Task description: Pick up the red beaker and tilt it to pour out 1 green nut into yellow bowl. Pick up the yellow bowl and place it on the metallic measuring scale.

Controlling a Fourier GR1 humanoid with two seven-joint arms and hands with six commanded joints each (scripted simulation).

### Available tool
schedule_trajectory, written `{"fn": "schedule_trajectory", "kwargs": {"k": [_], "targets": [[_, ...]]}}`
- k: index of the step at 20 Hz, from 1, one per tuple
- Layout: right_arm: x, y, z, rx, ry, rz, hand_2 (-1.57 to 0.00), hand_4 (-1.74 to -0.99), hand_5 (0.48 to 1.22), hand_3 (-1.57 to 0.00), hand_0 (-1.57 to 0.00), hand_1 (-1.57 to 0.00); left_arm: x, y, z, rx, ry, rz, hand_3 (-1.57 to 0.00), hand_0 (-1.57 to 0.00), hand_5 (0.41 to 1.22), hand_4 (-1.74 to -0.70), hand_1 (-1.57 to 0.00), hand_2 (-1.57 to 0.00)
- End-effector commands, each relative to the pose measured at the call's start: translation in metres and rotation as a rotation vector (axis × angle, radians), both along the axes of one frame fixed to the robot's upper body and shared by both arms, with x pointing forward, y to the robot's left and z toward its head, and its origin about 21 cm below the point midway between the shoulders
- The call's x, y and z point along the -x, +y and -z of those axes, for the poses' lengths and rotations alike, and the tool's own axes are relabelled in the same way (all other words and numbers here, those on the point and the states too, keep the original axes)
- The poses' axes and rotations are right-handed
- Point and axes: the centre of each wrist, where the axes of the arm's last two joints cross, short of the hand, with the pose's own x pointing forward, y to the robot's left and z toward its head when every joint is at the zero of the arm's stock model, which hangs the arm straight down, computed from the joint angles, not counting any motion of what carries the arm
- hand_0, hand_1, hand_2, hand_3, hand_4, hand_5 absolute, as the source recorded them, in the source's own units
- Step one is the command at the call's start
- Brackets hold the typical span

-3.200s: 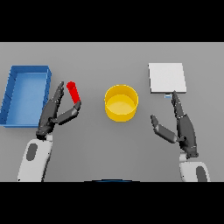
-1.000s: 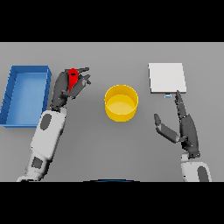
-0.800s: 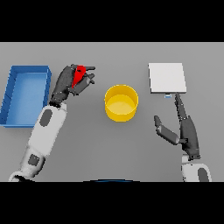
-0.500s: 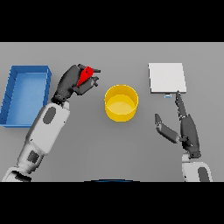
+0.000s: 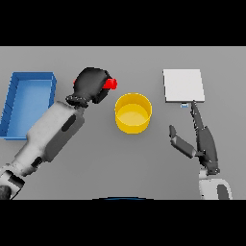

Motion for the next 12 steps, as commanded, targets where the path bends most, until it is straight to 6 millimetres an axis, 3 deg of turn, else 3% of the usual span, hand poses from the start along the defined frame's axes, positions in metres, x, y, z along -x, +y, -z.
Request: {"fn": "schedule_trajectory", "kwargs": {"k": [1, 4, 5, 9, 12], "targets": [[0.001, -0.001, 0.000, 0.000, -0.001, 0.003, 0.00, -1.274, 0.702, 0.00, 0.00, 0.00, -0.002, -0.004, -0.001, -0.049, -0.007, 0.015, -1.57, -1.57, 1.182, -1.74, -1.57, -1.57], [0.005, -0.004, -0.001, -0.004, -0.011, 0.001, 0.00, -1.284, 0.705, 0.00, 0.00, 0.00, -0.005, -0.013, -0.010, -0.203, -0.041, 0.070, -1.57, -1.57, 1.201, -1.65, -1.57, -1.57], [0.003, -0.001, -0.001, -0.013, -0.006, -0.003, 0.00, -1.283, 0.702, 0.00, 0.00, 0.00, -0.007, -0.018, -0.015, -0.250, -0.055, 0.093, -1.57, -1.57, 1.205, -1.67, -1.57, -1.57], [0.001, 0.002, 0.007, -0.047, -0.009, 0.012, 0.00, -1.292, 0.678, 0.00, 0.00, 0.00, -0.012, -0.032, -0.022, -0.462, -0.059, 0.202, -1.28, -1.57, 1.215, -1.70, -1.57, -1.57], [0.000, 0.002, 0.008, -0.079, -0.002, 0.016, 0.00, -1.294, 0.657, 0.00, 0.00, 0.00, -0.012, -0.047, -0.024, -0.605, -0.070, 0.304, -1.42, -1.57, 1.218, -1.72, -1.57, -1.57]]}}
